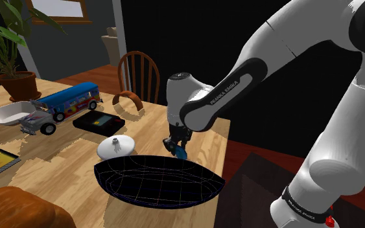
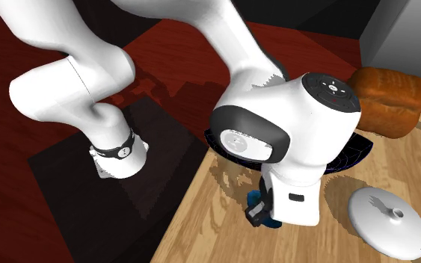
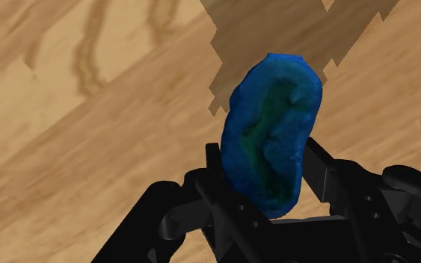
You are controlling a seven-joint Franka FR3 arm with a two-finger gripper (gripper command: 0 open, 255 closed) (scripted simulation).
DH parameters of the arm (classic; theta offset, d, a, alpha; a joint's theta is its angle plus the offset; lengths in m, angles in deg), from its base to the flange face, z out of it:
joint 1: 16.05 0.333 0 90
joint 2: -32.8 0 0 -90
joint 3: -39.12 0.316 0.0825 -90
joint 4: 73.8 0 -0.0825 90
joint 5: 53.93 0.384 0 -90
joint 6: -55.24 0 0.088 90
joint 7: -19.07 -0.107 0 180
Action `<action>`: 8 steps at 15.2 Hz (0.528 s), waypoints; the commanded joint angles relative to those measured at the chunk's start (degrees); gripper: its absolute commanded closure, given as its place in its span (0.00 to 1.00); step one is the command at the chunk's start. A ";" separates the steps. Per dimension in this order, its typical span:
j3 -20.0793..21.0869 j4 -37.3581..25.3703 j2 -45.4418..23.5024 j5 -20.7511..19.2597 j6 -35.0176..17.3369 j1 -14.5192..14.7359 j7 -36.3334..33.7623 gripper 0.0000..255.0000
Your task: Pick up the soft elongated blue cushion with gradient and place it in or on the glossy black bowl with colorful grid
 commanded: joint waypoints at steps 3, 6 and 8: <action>0.09 -0.77 2.57 1.87 3.12 0.02 1.52 1.00; 0.06 -1.48 4.40 3.06 5.49 0.09 2.50 1.00; 0.00 -2.02 5.55 3.75 7.08 0.15 3.08 1.00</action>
